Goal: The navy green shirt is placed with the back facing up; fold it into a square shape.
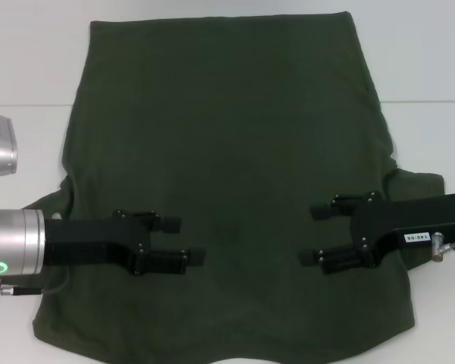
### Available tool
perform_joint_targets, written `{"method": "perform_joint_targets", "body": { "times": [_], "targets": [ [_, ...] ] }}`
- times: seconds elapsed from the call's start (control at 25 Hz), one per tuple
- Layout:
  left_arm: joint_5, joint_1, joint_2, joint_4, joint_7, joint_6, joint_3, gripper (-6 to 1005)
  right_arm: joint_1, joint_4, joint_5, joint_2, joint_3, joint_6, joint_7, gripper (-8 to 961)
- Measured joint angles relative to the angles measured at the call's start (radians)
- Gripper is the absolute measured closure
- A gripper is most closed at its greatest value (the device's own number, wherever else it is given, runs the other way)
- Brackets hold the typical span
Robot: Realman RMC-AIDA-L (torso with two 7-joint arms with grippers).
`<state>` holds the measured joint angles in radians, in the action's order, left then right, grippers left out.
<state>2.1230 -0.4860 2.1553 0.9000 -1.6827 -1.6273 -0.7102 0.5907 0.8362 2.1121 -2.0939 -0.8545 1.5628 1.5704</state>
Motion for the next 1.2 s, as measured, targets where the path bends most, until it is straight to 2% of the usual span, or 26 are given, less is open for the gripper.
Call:
{"method": "perform_joint_targets", "body": {
  "times": [0.56,0.72,0.76,0.84,1.0,1.2],
  "targets": [
    [0.002,-0.005,-0.003,0.002,-0.026,0.02,0.013,131,0.001,-0.001,-0.01,0.0,0.009,-0.024,0.009,10],
    [-0.006,0.005,-0.005,0.022,-0.172,0.094,0.121,132,-0.006,-0.012,-0.09,0.003,0.074,-0.088,0.103,10],
    [-0.008,0.011,-0.009,0.028,-0.245,0.112,0.185,132,-0.009,-0.017,-0.118,0.004,0.093,-0.104,0.132,11],
    [-0.01,0.022,-0.025,0.031,-0.348,0.121,0.262,132,-0.013,-0.026,-0.165,0.006,0.136,-0.133,0.2,11],
    [0.005,0.061,-0.06,0.026,-0.538,0.129,0.354,132,-0.012,-0.034,-0.187,0.011,0.188,-0.192,0.335,12],
    [0.056,0.086,-0.064,0.021,-0.586,0.147,0.435,132,-0.002,-0.053,-0.189,0.011,0.199,-0.24,0.364,13]
  ]
}}
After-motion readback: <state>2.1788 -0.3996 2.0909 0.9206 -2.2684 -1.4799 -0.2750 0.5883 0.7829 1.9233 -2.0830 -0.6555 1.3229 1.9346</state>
